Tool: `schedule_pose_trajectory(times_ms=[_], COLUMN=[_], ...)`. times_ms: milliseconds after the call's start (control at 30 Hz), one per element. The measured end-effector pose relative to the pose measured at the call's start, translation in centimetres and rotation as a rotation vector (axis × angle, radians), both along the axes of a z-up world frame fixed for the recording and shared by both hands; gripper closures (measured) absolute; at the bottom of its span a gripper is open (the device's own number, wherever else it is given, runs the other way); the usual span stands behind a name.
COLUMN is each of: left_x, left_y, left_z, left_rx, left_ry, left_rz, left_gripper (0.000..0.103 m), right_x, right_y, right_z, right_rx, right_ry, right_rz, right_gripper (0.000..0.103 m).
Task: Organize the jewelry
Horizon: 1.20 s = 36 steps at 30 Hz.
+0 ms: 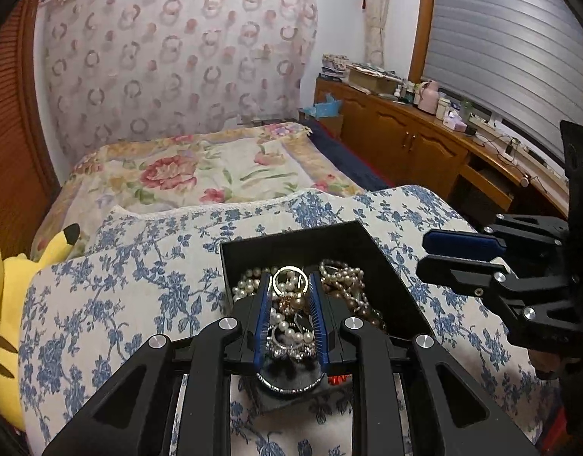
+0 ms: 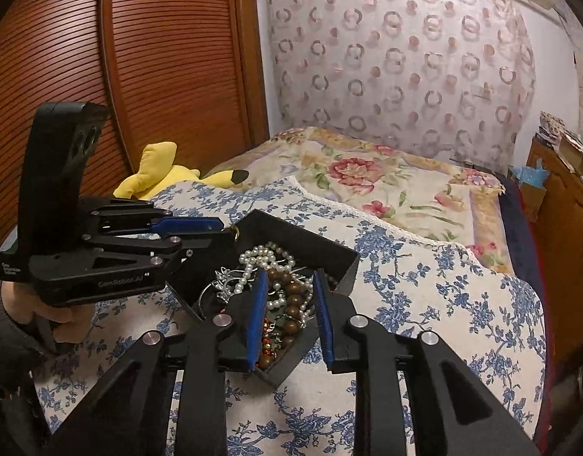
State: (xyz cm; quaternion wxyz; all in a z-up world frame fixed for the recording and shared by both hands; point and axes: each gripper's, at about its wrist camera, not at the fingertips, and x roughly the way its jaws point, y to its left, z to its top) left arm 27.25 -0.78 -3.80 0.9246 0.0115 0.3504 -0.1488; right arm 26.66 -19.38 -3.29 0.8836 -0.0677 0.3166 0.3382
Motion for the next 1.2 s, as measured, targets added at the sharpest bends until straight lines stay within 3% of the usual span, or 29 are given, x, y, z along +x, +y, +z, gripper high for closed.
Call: schedule_pose_trajectory(times_ms=[100, 300, 333, 367, 500, 567, 667, 767, 1200], left_x=[0.1, -0.6, -0.9, -1.3, -3.3, -4.8, -7.1, -9.6, -17.8], left_y=[-0.1, 0.1, 0.2, 0.2, 0.6, 0.7, 1.0, 1.0, 1.5], left_z=[-0.1, 0.0, 0.0, 0.1, 0.5, 0.8, 1.2, 1.7, 3.8], left_rx=[0.006, 0.004, 0.012, 0.019, 0.022, 0.024, 0.023, 0.032, 0.049], left_ry=[-0.006, -0.019, -0.027, -0.036, -0.055, -0.070, -0.083, -0.101, -0.185], left_rz=[0.004, 0.035, 0.051, 0.068, 0.111, 0.130, 0.150, 0.159, 0.244], left_gripper=[0.084, 0.042, 0.030, 0.025, 0.009, 0.008, 0.008, 0.008, 0.008], right_x=[-0.1, -0.8, -1.1, -1.4, -3.2, -4.2, -6.2, -8.3, -15.4], right_y=[-0.2, -1.0, -1.2, -1.5, -2.4, -2.9, -3.7, -4.5, -5.7], right_z=[-0.2, -0.5, -0.5, -0.4, -0.1, 0.2, 0.8, 1.7, 3.7], right_rx=[-0.004, 0.000, 0.005, 0.010, 0.025, 0.037, 0.057, 0.079, 0.111], right_ry=[0.003, -0.001, -0.001, 0.000, -0.017, -0.031, -0.060, -0.091, -0.168], right_rz=[-0.008, -0.047, -0.060, -0.073, -0.130, -0.158, -0.201, -0.227, -0.334], right_gripper=[0.076, 0.074, 0.068, 0.060, 0.048, 0.031, 0.015, 0.005, 0.003])
